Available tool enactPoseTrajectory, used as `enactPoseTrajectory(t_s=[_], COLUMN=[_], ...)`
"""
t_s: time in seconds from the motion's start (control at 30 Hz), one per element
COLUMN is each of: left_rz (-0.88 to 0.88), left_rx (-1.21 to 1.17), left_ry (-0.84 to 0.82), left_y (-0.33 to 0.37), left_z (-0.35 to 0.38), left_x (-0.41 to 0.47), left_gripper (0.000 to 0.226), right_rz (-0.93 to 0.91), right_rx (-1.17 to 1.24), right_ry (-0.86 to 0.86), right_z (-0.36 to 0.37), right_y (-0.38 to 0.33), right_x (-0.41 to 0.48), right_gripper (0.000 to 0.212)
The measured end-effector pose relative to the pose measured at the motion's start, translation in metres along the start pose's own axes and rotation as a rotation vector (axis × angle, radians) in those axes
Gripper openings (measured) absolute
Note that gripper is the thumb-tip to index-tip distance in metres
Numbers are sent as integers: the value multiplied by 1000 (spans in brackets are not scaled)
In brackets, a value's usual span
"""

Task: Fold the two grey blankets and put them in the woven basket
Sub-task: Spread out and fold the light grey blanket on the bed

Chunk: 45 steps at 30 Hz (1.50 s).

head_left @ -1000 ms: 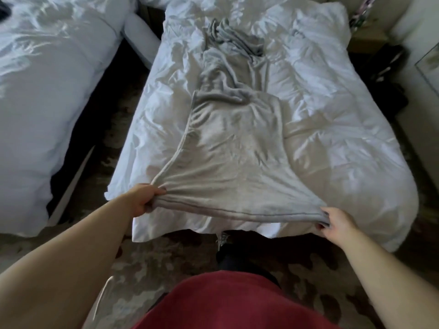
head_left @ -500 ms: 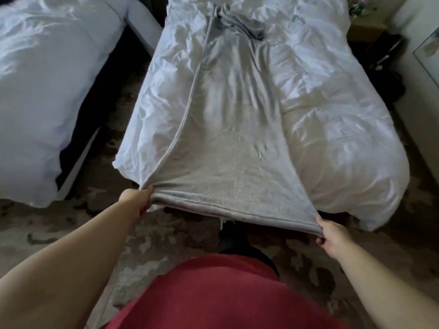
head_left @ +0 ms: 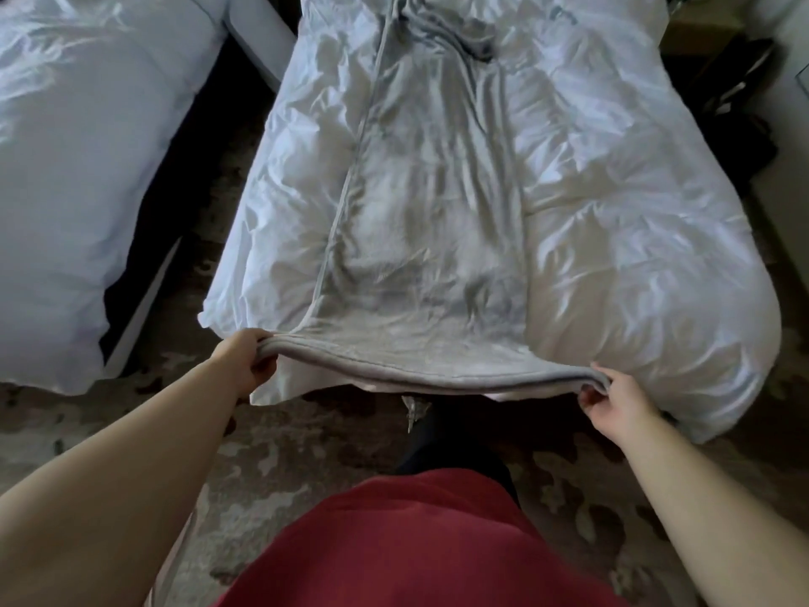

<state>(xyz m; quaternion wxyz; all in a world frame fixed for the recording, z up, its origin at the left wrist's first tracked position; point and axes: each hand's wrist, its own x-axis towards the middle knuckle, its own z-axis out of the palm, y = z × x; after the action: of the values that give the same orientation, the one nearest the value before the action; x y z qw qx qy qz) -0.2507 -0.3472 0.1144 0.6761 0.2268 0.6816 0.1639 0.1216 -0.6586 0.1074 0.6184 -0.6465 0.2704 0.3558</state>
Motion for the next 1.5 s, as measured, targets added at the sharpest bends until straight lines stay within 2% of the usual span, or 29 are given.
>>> enactPoseTrajectory(t_s=[0.2,0.33,0.4,0.47,0.57,0.7,0.77,0.87,0.97,1.07,1.17,1.27,1.5], left_rz=[33,41,12,-28,-98,-235,-299,-328,-379,-383,-358,-352,-218], left_rx=[-88,-325,-295,-203,-113,26,82,75,-17,-163,-295,-372,-435], left_ry=[2,-77,-36,12,128,250,319,367,262,187,183,165,154], left_y=[77,129,140,135,113,65,39,5,-18,-28,-27,-21,20], left_z=[75,126,145,160,169,156,148,141,143,146,144,141,139], left_x=[20,50,71,87,110,140,145,154,161,171,181,178,129], left_gripper=[29,20,46,45,11,18,2,35,51,49,48,52,23], right_rz=[-12,30,65,117,198,337,446,601,637,557,494,464,422], right_rx=[60,134,83,-24,-170,-407,-528,-605,-510,-308,-117,-37,-5], right_ry=[-8,-28,-16,-4,-7,-19,-13,28,98,133,178,194,149], right_z=[83,136,156,171,183,183,172,150,133,127,127,128,133], right_y=[-75,-116,-126,-126,-111,-72,-44,3,37,47,38,27,-1], right_x=[33,79,102,120,140,151,154,157,161,173,183,187,147], right_gripper=[31,28,27,27,28,25,25,28,28,34,43,40,40])
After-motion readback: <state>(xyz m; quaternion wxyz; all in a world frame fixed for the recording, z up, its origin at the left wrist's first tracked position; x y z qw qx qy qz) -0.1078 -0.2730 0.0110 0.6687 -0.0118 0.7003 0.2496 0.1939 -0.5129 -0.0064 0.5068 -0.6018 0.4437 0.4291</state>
